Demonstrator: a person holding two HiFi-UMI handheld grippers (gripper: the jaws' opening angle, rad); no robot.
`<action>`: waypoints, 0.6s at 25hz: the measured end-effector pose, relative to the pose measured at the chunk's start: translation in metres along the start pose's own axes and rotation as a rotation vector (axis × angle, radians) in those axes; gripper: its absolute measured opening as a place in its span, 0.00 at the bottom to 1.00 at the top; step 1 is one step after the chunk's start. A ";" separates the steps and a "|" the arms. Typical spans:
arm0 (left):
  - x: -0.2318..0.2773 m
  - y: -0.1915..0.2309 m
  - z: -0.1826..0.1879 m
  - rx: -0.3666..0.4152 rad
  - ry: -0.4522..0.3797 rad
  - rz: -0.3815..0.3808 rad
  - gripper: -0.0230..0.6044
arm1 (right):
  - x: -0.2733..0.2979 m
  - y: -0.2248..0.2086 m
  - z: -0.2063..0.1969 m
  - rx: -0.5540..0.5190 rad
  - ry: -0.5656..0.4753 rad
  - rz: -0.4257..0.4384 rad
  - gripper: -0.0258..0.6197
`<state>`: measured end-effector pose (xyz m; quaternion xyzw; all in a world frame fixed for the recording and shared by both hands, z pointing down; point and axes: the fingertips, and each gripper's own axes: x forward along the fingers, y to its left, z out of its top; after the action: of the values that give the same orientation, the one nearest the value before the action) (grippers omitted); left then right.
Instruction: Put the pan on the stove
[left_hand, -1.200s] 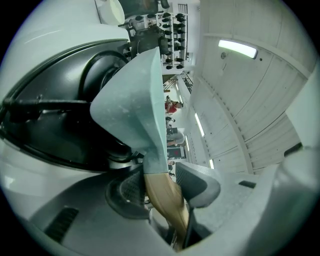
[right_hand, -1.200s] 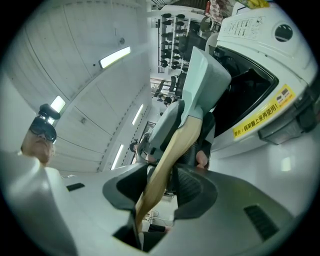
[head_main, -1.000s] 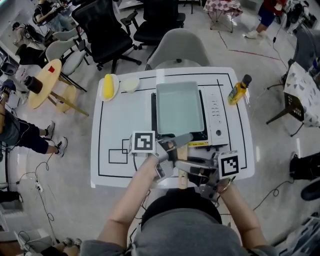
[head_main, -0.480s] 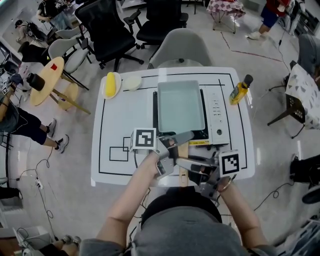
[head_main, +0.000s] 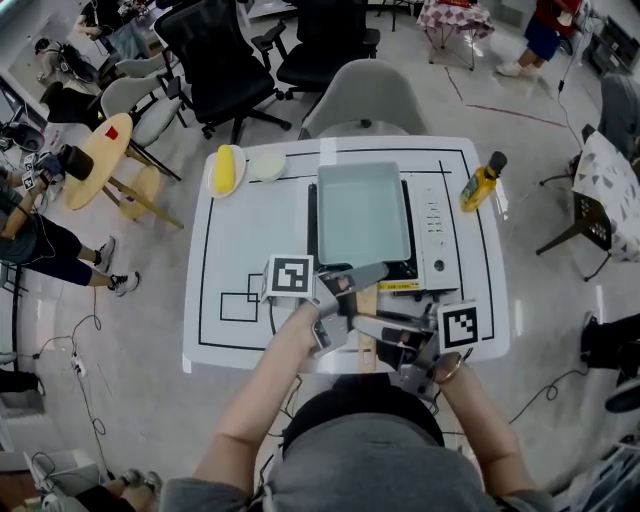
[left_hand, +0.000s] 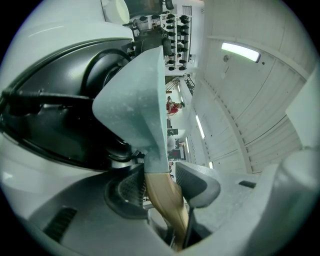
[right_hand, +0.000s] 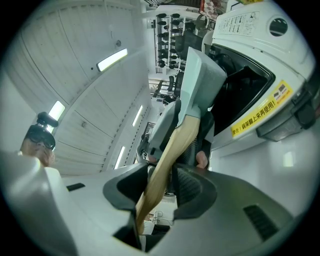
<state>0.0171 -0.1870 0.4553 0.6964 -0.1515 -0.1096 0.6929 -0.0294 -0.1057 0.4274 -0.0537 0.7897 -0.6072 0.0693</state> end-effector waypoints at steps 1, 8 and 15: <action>-0.001 -0.001 0.000 -0.002 -0.001 -0.001 0.30 | 0.001 0.001 0.000 0.000 0.001 0.001 0.28; -0.005 0.003 0.000 -0.029 -0.011 -0.005 0.32 | 0.002 -0.001 -0.001 0.010 0.009 0.005 0.28; -0.008 0.002 -0.001 -0.043 -0.014 -0.007 0.33 | 0.003 0.000 -0.001 0.012 0.011 0.011 0.28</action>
<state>0.0100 -0.1837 0.4569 0.6810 -0.1514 -0.1199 0.7063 -0.0324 -0.1053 0.4276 -0.0453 0.7866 -0.6120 0.0687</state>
